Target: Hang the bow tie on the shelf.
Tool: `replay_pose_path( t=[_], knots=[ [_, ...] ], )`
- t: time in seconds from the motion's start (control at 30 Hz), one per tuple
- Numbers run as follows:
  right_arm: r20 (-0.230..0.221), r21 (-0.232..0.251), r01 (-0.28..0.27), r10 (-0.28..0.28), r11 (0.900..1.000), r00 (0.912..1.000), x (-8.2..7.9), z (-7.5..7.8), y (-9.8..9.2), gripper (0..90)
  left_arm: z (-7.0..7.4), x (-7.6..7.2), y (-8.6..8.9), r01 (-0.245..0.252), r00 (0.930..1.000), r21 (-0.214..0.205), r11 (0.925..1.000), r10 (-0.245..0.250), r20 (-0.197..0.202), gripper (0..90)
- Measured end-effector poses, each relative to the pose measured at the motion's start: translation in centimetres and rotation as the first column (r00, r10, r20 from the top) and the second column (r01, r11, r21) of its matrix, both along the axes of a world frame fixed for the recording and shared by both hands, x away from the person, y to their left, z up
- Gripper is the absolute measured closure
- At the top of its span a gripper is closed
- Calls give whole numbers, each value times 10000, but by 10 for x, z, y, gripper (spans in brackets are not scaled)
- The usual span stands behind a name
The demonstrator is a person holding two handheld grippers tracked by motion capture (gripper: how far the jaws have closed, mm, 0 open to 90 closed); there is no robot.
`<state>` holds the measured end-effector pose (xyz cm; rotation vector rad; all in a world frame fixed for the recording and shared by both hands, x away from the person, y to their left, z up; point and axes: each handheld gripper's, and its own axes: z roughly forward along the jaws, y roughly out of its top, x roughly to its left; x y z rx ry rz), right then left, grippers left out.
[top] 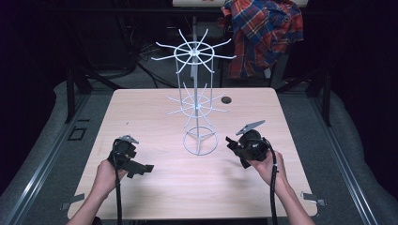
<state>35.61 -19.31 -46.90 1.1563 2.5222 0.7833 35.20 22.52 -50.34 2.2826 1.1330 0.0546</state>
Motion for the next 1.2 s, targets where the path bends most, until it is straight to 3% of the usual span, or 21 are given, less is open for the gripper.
replay_pose_path(
  t=[0.73,1.2],
  knots=[
    [828,608,365,-415,9975,9957,8,28,-3,782,-1,0,-2,97,9999,-5,10000,-97,-45,0],
    [1121,696,522,-598,9962,9919,12,40,-2,782,-1,1,-2,129,9999,17,9999,-129,-44,0]
  ],
)
